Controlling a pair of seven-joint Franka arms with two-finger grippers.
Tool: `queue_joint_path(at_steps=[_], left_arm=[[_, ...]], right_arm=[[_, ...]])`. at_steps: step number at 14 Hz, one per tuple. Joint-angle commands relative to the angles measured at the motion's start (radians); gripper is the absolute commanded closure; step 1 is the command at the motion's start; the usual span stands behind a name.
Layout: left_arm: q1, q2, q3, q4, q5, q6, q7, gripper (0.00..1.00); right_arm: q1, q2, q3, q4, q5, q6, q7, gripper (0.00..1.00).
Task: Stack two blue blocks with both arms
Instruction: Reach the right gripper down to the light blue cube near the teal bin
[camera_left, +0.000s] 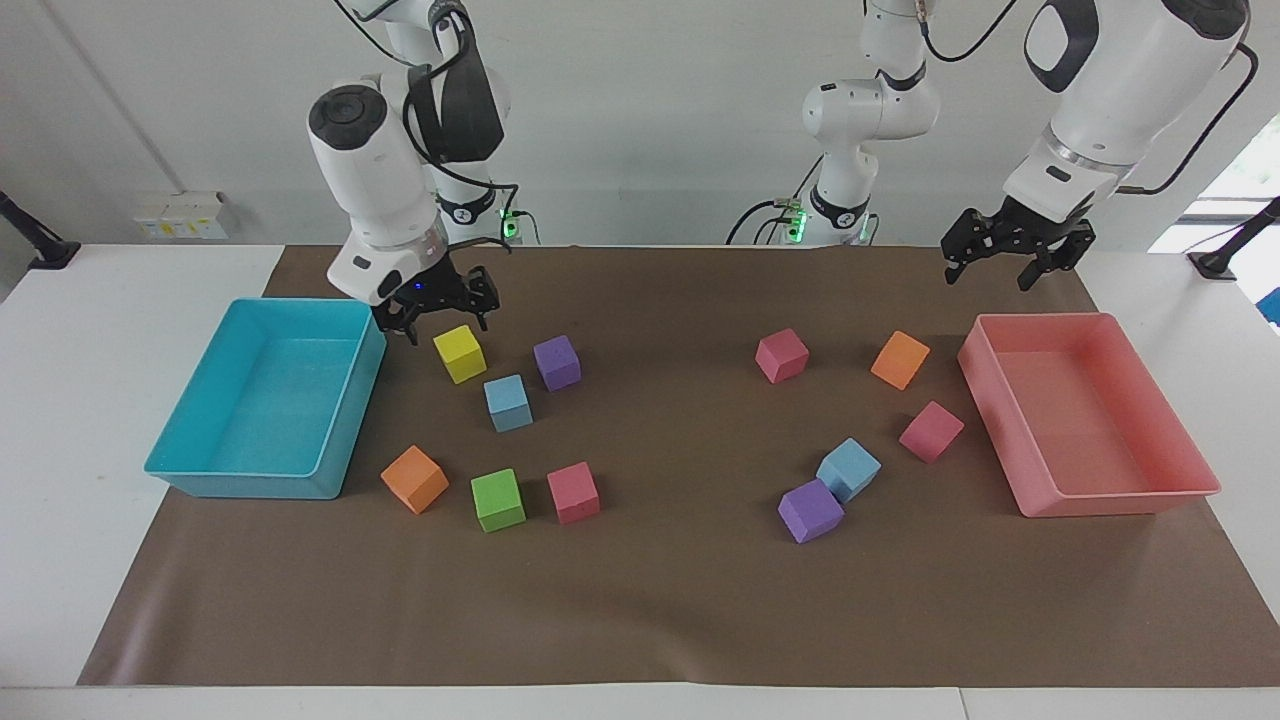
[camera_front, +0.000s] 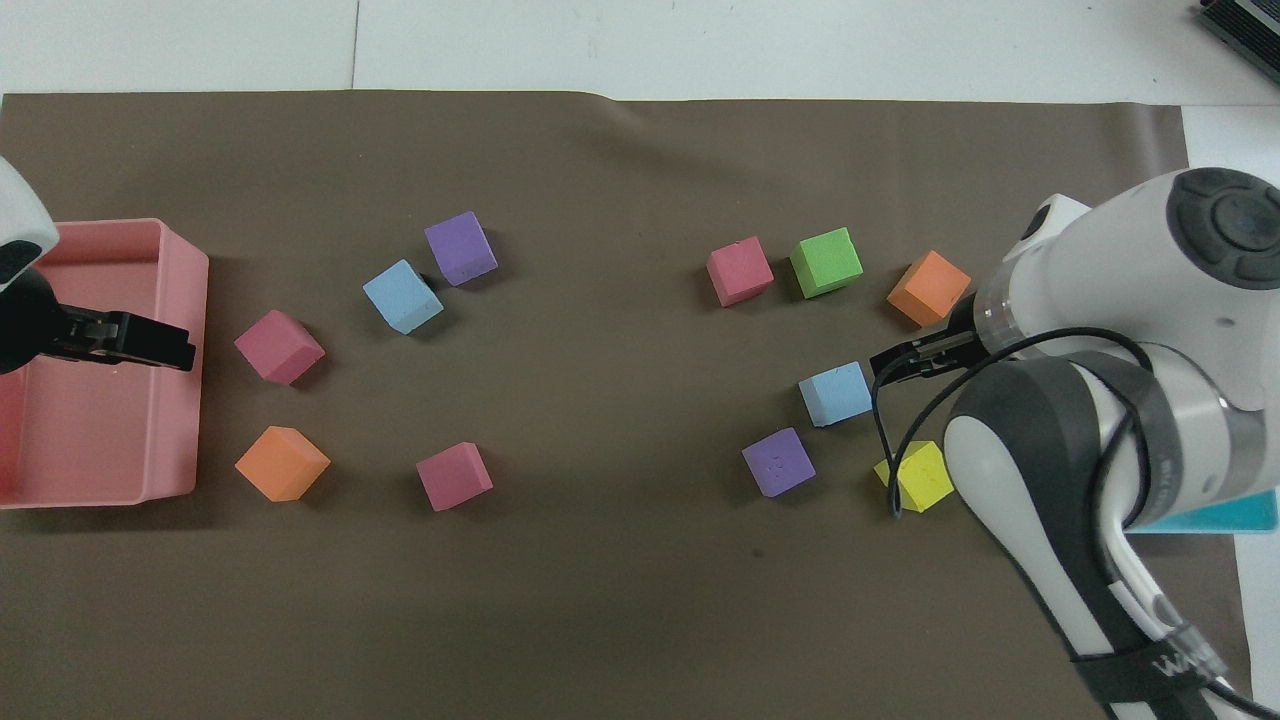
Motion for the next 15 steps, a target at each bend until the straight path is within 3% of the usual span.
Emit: queue_joint_path(at_steps=[1,5,7,15], left_arm=[[0.003,-0.015,-0.002,-0.005,0.012,-0.005,-0.002,0.00],[0.003,-0.016,-0.002,-0.007,0.011,-0.007,-0.002,0.00],[0.003,-0.016,-0.002,-0.007,0.011,-0.005,-0.002,0.00],[0.001,-0.016,-0.004,-0.008,0.011,-0.007,-0.002,0.00]], right_arm=[[0.016,-0.009,-0.002,-0.086,0.016,0.106,-0.055,0.00],[0.011,0.022,-0.004,-0.141,0.081,0.187,-0.211,0.00],[0.014,0.027,-0.004,-0.190,0.085,0.259,-0.219,0.00],[0.016,0.103,-0.002,-0.220,0.089,0.331,-0.233,0.00]])
